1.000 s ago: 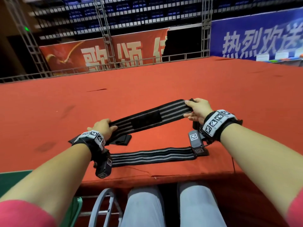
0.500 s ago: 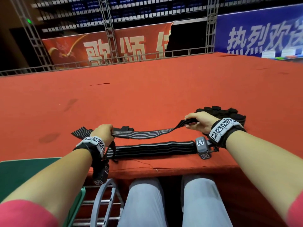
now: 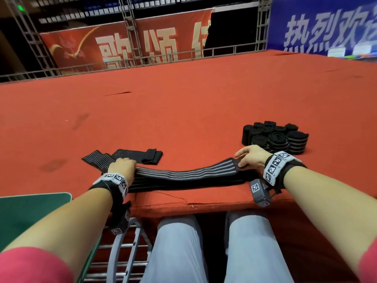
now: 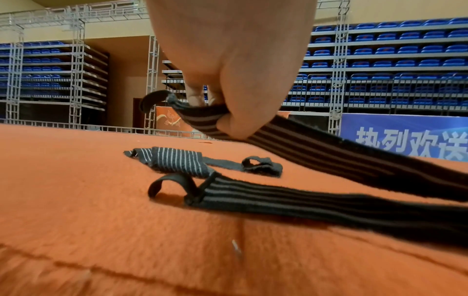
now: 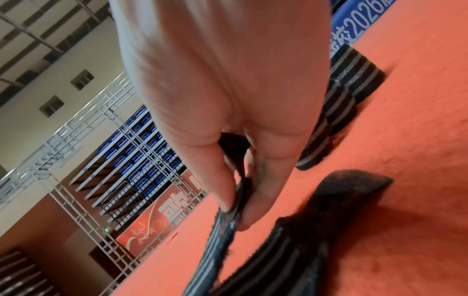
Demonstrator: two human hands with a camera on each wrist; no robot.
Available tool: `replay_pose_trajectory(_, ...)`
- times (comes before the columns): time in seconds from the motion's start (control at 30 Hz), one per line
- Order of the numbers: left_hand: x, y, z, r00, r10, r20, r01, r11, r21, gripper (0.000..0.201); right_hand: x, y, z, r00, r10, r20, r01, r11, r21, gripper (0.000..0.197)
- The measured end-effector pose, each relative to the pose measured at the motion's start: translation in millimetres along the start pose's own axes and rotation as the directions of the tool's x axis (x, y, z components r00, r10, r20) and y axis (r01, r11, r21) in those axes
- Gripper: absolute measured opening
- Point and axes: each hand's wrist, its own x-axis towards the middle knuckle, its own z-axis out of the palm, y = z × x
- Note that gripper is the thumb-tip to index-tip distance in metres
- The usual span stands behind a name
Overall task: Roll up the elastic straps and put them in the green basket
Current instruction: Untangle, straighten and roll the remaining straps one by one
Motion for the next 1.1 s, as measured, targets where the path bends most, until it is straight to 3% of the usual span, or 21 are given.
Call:
replay_pose_trajectory(0.13,-5.0,6.5,12.8,0.989,0.029,0.144,-0.031,1.000,0.006,0.029,0.6,9.9,-0.4,1.000,-0.016,0.003,0.017,0.980,-0.198,0.032)
replay_pose_trajectory(0.33,-5.6,8.2,13.7,0.962,0.070,0.265,-0.048,0.995,-0.091,0.036,6.4,14.2,0.5,1.000,-0.025,-0.011,0.021,0.959,-0.281,0.026)
replay_pose_trajectory(0.5,-4.2,22.5,10.7,0.960,0.158,0.233,-0.119,0.978,-0.173,0.051,11.8,20.5,3.9,0.996,-0.009,-0.088,-0.015,0.962,-0.273,0.005)
replay_pose_trajectory(0.57,-3.3,30.5,8.4,0.951,0.203,0.231,-0.152,0.964,-0.219,0.054,13.7,22.4,1.7,0.993,-0.008,-0.114,-0.025,0.959,-0.281,0.008)
replay_pose_trajectory(0.7,1.8,36.7,7.5,0.933,0.275,0.233,-0.197,0.930,-0.311,0.048,14.6,24.1,-5.5,0.986,-0.056,-0.158,-0.009,0.925,-0.380,0.032)
replay_pose_trajectory(1.1,13.0,43.2,4.9,0.921,0.314,0.228,-0.239,0.922,-0.304,0.054,18.3,38.3,-9.0,0.974,-0.066,-0.217,-0.045,0.882,-0.470,0.033)
